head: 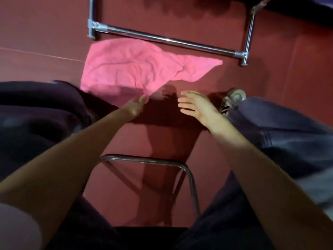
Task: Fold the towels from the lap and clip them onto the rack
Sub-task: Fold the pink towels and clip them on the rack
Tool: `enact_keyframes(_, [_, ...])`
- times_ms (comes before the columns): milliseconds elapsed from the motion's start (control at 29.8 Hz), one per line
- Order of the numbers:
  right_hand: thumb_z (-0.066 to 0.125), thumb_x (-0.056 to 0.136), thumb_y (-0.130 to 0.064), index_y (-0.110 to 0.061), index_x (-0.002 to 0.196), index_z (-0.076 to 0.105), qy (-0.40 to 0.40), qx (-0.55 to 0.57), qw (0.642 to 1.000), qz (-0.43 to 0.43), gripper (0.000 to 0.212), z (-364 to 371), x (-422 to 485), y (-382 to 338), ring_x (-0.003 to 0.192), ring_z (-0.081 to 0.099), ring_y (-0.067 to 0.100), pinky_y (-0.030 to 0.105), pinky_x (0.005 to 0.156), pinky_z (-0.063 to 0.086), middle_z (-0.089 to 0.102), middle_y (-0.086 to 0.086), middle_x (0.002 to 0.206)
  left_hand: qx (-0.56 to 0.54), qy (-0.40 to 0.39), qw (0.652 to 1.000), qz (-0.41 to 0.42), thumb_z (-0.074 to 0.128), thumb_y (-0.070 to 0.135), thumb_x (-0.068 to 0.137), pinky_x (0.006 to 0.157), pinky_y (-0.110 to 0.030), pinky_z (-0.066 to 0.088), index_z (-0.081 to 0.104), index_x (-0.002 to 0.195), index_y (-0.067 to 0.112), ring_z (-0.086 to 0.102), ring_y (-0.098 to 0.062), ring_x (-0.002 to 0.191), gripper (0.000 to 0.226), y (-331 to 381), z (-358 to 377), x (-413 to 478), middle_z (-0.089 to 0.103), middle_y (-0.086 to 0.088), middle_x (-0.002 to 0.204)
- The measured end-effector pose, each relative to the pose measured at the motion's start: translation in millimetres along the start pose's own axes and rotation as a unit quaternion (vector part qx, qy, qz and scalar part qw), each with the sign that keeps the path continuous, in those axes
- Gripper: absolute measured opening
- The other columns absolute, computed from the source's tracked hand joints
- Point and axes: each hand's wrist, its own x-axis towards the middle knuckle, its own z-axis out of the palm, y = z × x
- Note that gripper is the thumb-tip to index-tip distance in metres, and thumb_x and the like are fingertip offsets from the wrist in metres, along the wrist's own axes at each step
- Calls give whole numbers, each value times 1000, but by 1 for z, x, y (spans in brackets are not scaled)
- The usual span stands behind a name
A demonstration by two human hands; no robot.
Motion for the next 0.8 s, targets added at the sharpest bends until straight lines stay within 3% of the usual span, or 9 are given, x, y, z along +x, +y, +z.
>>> enact_keyframes(34, [42, 94, -19, -16, 97, 55, 10, 3, 1000, 3, 14, -4, 12, -4, 94, 57, 22, 26, 78, 48, 61, 5, 92, 2, 2, 1000, 5, 26, 32, 98, 44, -16, 32, 50, 74, 17, 44, -4, 47, 38, 3, 0, 12, 44, -1, 66])
enact_keyframes(101, [41, 95, -19, -10, 114, 53, 27, -8, 1000, 7, 25, -10, 35, -11, 93, 57, 21, 25, 75, 48, 60, 7, 98, 1, 1, 1000, -1, 27, 31, 99, 44, -10, 38, 56, 87, 13, 48, 0, 41, 36, 16, -2, 35, 42, 3, 64])
enact_keyframes(134, [40, 95, -19, -8, 119, 51, 28, -20, 999, 11, 28, -14, 50, -14, 88, 58, 20, 24, 73, 48, 60, 6, 95, 8, -10, 1000, -16, 27, 34, 98, 45, -11, 40, 58, 98, 9, 48, 0, 40, 40, 22, -2, 51, 43, 3, 65])
enact_keyframes(201, [38, 95, -18, -11, 115, 51, 32, -45, 998, 12, 25, -18, 75, -20, 77, 58, 15, 23, 69, 47, 59, 2, 85, 3, -22, 1000, -22, 27, 40, 97, 40, -14, 41, 55, 91, 13, 49, -1, 41, 39, 35, -3, 72, 46, 1, 68])
enact_keyframes(335, [43, 93, -20, -19, 99, 52, 34, -67, 997, 13, 11, -20, 117, -30, 83, 58, 17, 24, 70, 48, 61, 2, 89, 2, -17, 1000, 16, 25, 38, 97, 54, -24, 38, 52, 111, 3, 49, -21, 69, 46, 49, 1, 108, 52, -8, 73])
enact_keyframes(503, [48, 90, -28, -17, 120, 53, 85, -31, 995, 34, 33, -27, 180, -31, 101, 51, 18, 28, 75, 45, 53, 0, 108, 1, -14, 1000, -3, 18, 47, 96, 68, -28, 39, 55, 114, 1, 52, -25, 86, 62, 35, 13, 157, 55, -17, 90])
enact_keyframes(637, [44, 93, -27, -12, 129, 45, 172, -9, 984, 36, 40, -50, 224, -28, 80, 47, 11, 27, 69, 44, 48, -4, 90, -40, -1, 999, 2, 17, 46, 96, 64, -26, 39, 55, 114, 1, 53, -23, 89, 62, 39, 27, 179, 56, -16, 92])
enact_keyframes(738, [43, 93, -27, -12, 131, 43, 201, -33, 978, 45, 41, -71, 247, -16, 101, 47, 17, 31, 93, 46, 53, 4, 120, -52, -50, 997, -5, 15, 43, 97, 61, -21, 37, 53, 117, -1, 53, -21, 83, 61, 44, 47, 189, 56, -16, 94])
enact_keyframes(805, [46, 92, -28, -12, 131, 43, 220, -14, 975, 31, 43, -79, 257, -13, 107, 48, 19, 27, 84, 49, 51, 6, 124, -53, -72, 996, 1, 15, 42, 97, 61, -20, 37, 52, 117, -1, 51, -16, 74, 60, 44, 59, 191, 57, -15, 90])
